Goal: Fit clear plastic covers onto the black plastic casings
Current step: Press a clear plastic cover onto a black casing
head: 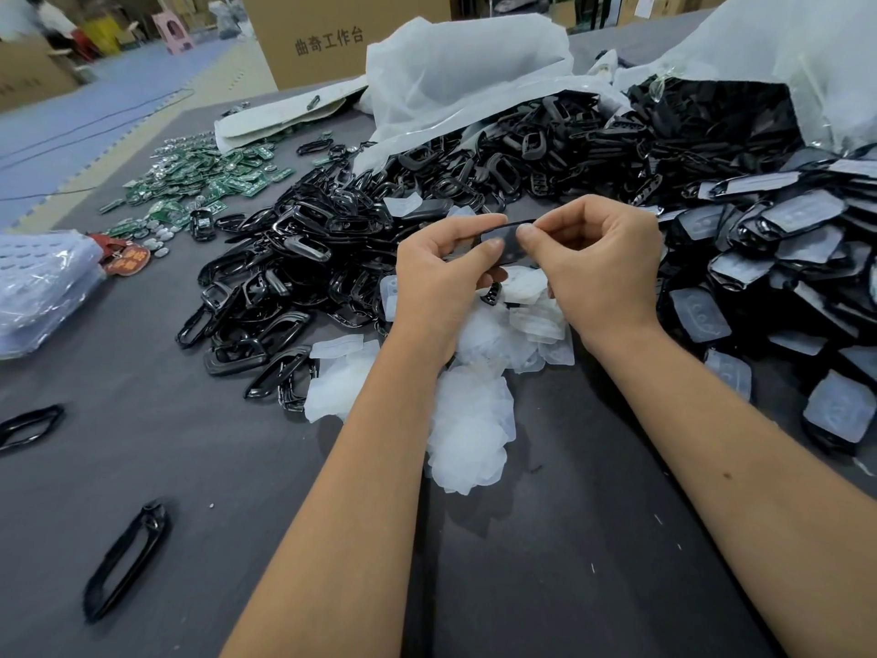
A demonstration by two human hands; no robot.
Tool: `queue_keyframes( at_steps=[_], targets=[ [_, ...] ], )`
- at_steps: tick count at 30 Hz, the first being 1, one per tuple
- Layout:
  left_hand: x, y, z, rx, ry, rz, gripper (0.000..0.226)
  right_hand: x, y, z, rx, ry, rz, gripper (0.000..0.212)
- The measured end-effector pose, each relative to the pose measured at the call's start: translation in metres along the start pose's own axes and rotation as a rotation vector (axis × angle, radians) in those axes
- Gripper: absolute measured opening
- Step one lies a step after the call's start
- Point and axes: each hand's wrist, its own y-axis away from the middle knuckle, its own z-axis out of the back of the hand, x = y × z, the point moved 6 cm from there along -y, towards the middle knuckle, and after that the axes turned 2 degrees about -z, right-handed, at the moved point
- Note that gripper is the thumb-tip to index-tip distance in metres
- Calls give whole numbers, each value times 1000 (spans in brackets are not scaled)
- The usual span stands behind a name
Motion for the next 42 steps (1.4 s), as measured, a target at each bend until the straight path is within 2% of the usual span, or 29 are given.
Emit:
queue_keyframes(
  at_steps=[8,11,15,22,26,30,37,42],
  targets=[
    [0,1,0,-10,43,24,22,-6,0,-3,28,-39,-34,19],
    [0,0,1,-13,77,31,22,-14,-1,-6,90,-200,-166,23],
    [-1,2,-2,33,89,18,23,-21,3,-19,264,-439,-359,12],
    [-1,1,-3,71,127,21,20,-23,3,-21,291,-544,-454,17],
    [-1,1,-3,64,101,-9,19,-22,4,-22,301,-546,-452,21],
    [0,-1,-2,34,76,-29,18,-19,5,-22,300,-499,-399,11],
    [2,-3,0,-4,11,-59,16,-17,1,-18,218,-208,-225,19],
    [2,-4,1,-35,-53,-86,16,-16,2,-19,238,-149,-164,23]
  ],
)
